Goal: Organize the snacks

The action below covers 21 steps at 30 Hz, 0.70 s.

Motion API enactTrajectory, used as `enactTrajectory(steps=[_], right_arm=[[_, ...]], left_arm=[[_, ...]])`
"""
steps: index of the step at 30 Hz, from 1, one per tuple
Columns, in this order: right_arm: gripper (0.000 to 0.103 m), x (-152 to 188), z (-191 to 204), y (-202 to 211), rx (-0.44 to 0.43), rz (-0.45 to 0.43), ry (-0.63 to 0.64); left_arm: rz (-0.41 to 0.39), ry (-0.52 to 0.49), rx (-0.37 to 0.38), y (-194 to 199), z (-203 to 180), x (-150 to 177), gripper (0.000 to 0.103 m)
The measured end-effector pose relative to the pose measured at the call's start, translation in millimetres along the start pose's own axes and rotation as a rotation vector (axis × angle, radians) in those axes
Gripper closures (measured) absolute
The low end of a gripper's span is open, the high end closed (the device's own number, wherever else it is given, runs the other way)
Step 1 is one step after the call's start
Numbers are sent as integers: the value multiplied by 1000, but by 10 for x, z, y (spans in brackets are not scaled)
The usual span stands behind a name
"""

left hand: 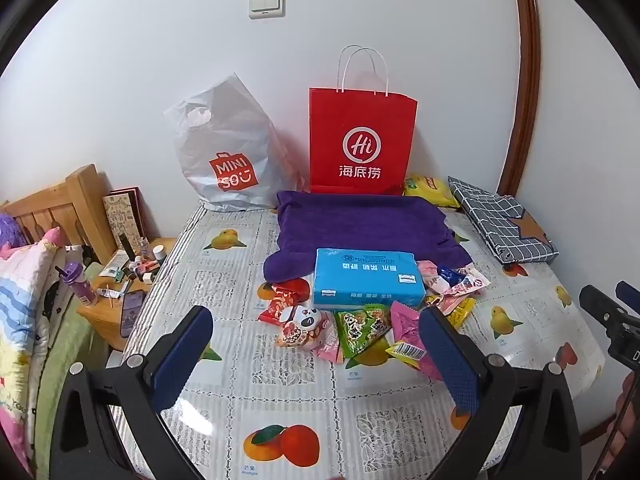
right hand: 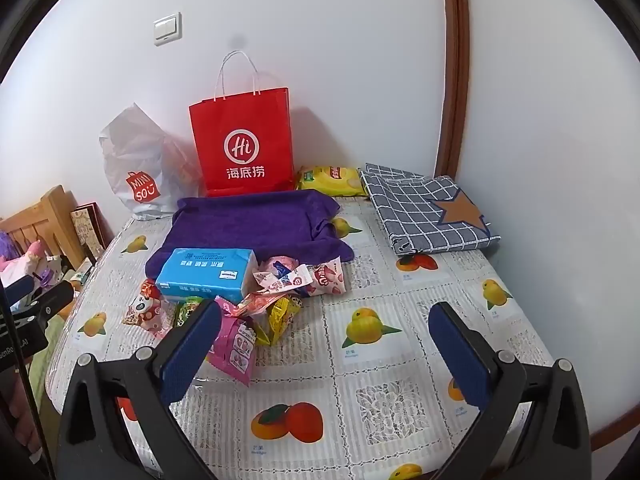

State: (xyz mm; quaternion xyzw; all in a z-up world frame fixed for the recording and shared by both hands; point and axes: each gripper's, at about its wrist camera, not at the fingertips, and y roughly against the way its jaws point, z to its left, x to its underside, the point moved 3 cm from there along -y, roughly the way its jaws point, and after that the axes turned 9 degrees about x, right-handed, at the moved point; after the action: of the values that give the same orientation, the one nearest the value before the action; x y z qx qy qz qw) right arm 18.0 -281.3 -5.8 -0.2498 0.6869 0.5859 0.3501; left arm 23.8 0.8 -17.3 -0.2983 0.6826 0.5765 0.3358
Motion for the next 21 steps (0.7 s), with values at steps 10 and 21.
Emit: enactTrajectory(steps=[10, 21], right_arm=[[1, 8, -17, 13, 0, -12, 1], [1, -23, -18, 50, 0, -25, 0]], left_arm=[[-8, -10, -8, 12, -57, 15, 0], [-10, -7, 3, 13, -34, -6, 0]])
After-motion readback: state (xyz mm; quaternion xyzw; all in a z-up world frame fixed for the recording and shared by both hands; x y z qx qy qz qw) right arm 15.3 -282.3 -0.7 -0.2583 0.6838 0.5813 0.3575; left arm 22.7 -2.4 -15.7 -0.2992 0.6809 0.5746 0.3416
